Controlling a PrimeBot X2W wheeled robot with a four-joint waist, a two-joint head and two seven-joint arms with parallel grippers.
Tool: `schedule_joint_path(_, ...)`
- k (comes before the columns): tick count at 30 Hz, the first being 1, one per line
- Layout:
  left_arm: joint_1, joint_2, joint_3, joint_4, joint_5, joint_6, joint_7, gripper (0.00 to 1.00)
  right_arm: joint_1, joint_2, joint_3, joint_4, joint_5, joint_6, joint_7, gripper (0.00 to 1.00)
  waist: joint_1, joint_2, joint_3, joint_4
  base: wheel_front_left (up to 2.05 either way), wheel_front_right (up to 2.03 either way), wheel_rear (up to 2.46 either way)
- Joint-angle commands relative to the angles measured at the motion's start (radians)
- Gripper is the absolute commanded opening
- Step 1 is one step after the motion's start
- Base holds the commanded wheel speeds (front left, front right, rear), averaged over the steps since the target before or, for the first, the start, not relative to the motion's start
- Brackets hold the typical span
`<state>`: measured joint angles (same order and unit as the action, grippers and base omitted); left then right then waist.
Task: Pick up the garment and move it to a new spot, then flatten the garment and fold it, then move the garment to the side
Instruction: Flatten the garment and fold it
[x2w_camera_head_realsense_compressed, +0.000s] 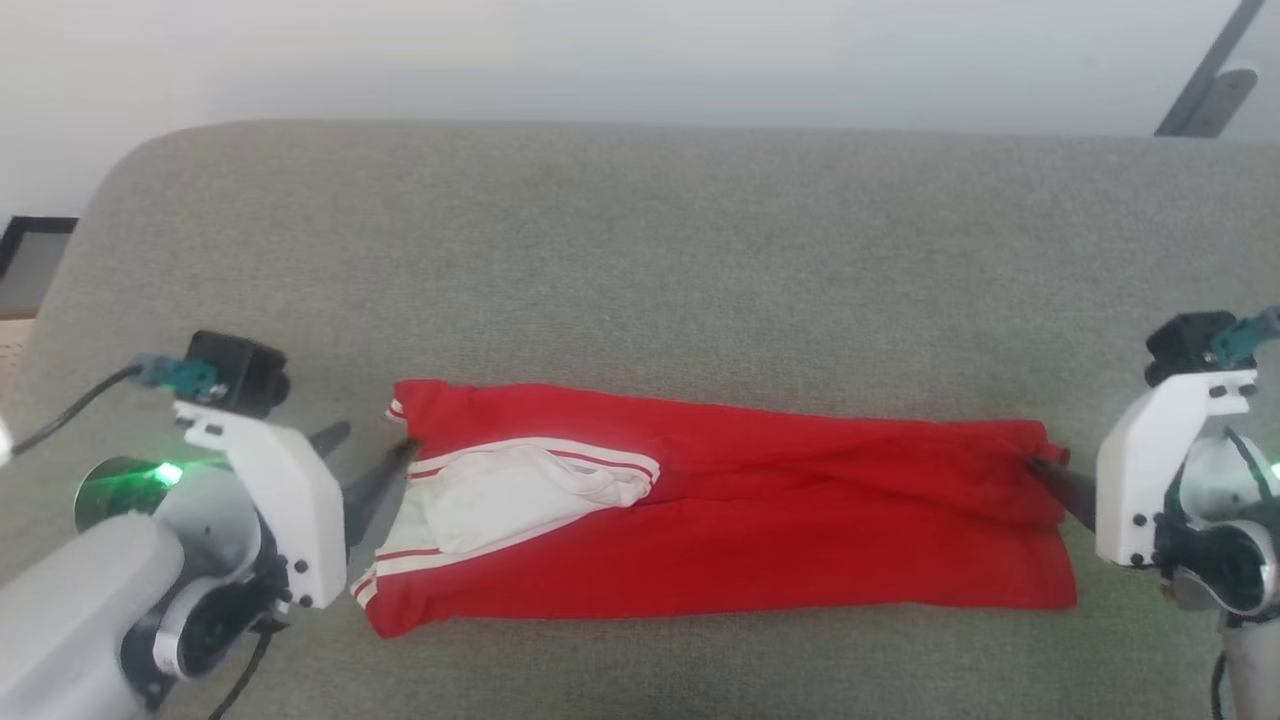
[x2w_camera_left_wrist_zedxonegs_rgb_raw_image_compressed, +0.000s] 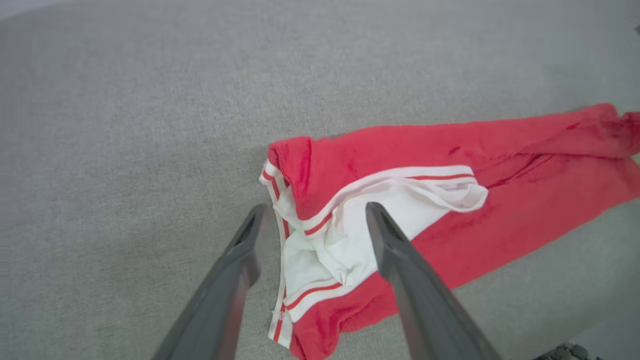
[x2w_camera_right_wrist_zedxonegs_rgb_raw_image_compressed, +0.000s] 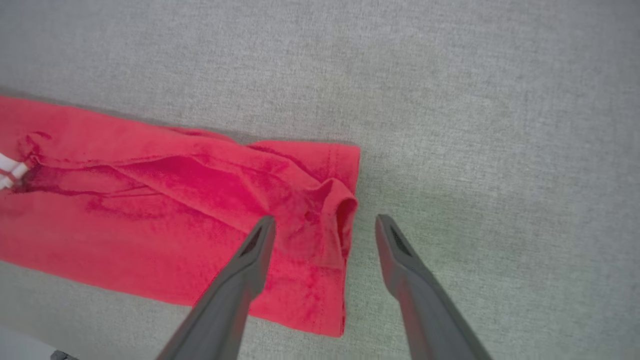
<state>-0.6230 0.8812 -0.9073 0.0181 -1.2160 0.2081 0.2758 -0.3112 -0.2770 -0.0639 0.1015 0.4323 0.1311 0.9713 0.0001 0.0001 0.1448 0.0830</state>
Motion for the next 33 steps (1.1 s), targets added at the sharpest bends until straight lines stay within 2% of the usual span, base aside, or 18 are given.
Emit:
schedule_joint_path(1, 0.037, 0.009, 0.014, -0.001, 0.038, 0.017, -0.075, 1.0, 0.01, 0.007, -0.019, 0.012, -0.005, -0.001, 0.015, 1.0, -0.0001, -0.0001, -0.013, 0.018, 0.0, 0.0, 0.0)
schedule_joint_path(5, 0.087, 0.008, 0.049, -0.01, 0.077, 0.036, -0.234, 1.0, 0.023, -0.001, -0.045, 0.039, -0.025, -0.001, 0.036, 1.0, -0.0001, -0.0001, -0.021, 0.044, 0.0, 0.0, 0.0)
schedule_joint_path(6, 0.087, 0.008, 0.049, -0.01, 0.077, 0.036, -0.234, 1.0, 0.023, -0.001, -0.045, 0.039, -0.025, -0.001, 0.036, 1.0, -0.0001, -0.0001, -0.021, 0.044, 0.0, 0.0, 0.0)
schedule_joint_path(11, 0.159, 0.012, 0.094, 0.008, 0.105, 0.07, -0.418, 1.0, 0.034, -0.004, -0.08, 0.085, -0.033, -0.001, 0.052, 1.0, -0.0001, -0.0001, -0.022, 0.08, 0.0, 0.0, 0.0)
schedule_joint_path(14, 0.199, 0.015, 0.115, 0.017, 0.122, 0.071, -0.494, 1.0, 0.038, -0.003, -0.096, 0.114, -0.043, -0.001, 0.042, 1.0, -0.0001, -0.0001, -0.021, 0.1, 0.0, 0.0, 0.0)
schedule_joint_path(20, 0.287, -0.012, 0.21, 0.033, 0.158, 0.067, -0.541, 1.0, 0.038, 0.008, -0.115, 0.194, -0.055, -0.001, 0.025, 1.0, -0.0001, -0.0001, -0.019, 0.135, 0.0, 0.0, 0.0)
schedule_joint_path(24, 0.359, -0.074, 0.341, 0.028, 0.238, 0.047, -0.541, 1.0, 0.023, 0.026, -0.115, 0.26, -0.052, -0.001, 0.0, 1.0, -0.0001, -0.0001, -0.018, 0.15, 0.0, 0.0, 0.0)
schedule_joint_path(27, 0.41, -0.123, 0.429, 0.025, 0.301, 0.014, -0.541, 1.0, 0.012, 0.028, -0.1, 0.308, -0.054, -0.001, -0.026, 0.98, -0.0001, -0.0001, -0.015, 0.157, 0.0, 0.0, 0.0)
schedule_joint_path(28, 0.424, -0.144, 0.461, 0.025, 0.314, 0.004, -0.541, 1.0, 0.011, 0.029, -0.099, 0.327, -0.052, -0.001, -0.032, 0.55, -0.0001, -0.0001, -0.014, 0.16, 0.0, 0.0, 0.0)
schedule_joint_path(30, 0.458, -0.171, 0.51, 0.03, 0.357, -0.023, -0.541, 1.0, 0.003, 0.038, -0.1, 0.357, -0.041, -0.001, -0.05, 0.0, -0.0001, -0.0001, -0.013, 0.162, 0.0, 0.0, 0.0)
schedule_joint_path(33, 0.489, -0.217, 0.574, 0.04, 0.404, -0.057, -0.541, 1.0, -0.007, 0.046, -0.103, 0.394, -0.035, -0.001, -0.078, 0.0, -0.0001, -0.0001, -0.012, 0.164, 0.0, 0.0, 0.0)
